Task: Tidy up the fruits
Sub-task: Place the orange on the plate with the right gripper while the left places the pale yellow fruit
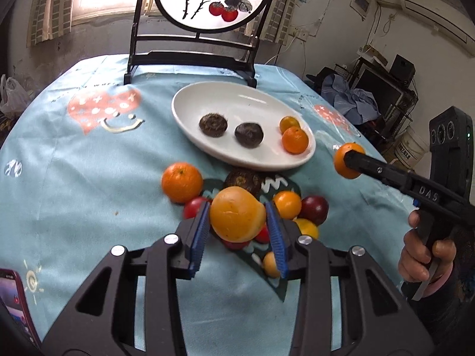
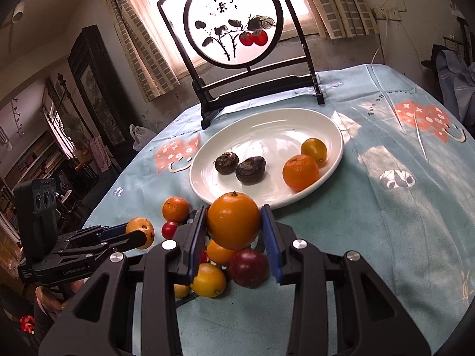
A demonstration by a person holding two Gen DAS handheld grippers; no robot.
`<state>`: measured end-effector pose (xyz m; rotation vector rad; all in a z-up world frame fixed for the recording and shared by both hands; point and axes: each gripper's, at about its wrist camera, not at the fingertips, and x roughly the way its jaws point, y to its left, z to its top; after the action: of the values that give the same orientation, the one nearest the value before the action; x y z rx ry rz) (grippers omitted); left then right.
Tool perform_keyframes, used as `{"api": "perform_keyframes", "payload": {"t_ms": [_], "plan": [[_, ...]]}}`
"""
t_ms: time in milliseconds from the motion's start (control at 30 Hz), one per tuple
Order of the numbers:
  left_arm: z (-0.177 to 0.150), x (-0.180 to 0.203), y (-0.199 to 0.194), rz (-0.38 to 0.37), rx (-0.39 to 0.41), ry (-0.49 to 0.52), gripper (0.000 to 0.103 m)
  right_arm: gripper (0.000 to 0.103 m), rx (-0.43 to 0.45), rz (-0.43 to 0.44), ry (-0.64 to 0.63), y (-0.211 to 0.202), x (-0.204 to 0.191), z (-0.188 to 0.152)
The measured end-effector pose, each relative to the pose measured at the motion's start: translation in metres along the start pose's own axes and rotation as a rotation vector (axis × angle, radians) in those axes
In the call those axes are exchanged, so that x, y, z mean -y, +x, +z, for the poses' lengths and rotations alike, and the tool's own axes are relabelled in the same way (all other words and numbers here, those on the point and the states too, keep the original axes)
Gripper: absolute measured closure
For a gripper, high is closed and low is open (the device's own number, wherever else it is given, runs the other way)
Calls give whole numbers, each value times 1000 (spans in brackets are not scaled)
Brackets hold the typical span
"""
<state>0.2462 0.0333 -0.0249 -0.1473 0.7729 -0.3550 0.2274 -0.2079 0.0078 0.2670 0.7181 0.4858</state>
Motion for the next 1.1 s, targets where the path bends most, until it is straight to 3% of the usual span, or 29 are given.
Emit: {"api": "perform_keyframes", "payload": {"t_ms": [100, 167, 300, 600, 633, 667, 733, 900, 933, 1100], "plan": [[30, 7, 12, 15, 28, 10, 64, 65, 22, -43, 2, 13, 1, 15], [51, 10, 26, 69, 49, 25, 64, 65, 23, -76, -2, 26, 3, 25], [79, 4, 62, 99, 27, -8, 64, 65, 10, -126, -16, 54, 8, 38], [91, -9, 110, 155, -46, -21, 63, 65, -53, -156, -48, 85, 15, 48], [90, -8, 109, 160, -47, -19, 58, 56, -68, -158, -48, 88, 15, 48], [89, -7, 106, 160, -46, -17, 40, 47, -72, -162, -46, 88, 15, 47], [88, -4, 95, 192, -8, -13, 23, 45, -50, -171, -60, 82, 11, 46], [79, -1, 62, 232, 47, 3, 14, 45, 3, -178, -138, 59, -7, 42], [75, -3, 55, 241, 60, -1, 9, 44, 4, -174, -144, 55, -9, 40], [42, -22, 28, 306, 74, -30, 5, 44, -23, -127, -110, 38, -9, 25]]}}
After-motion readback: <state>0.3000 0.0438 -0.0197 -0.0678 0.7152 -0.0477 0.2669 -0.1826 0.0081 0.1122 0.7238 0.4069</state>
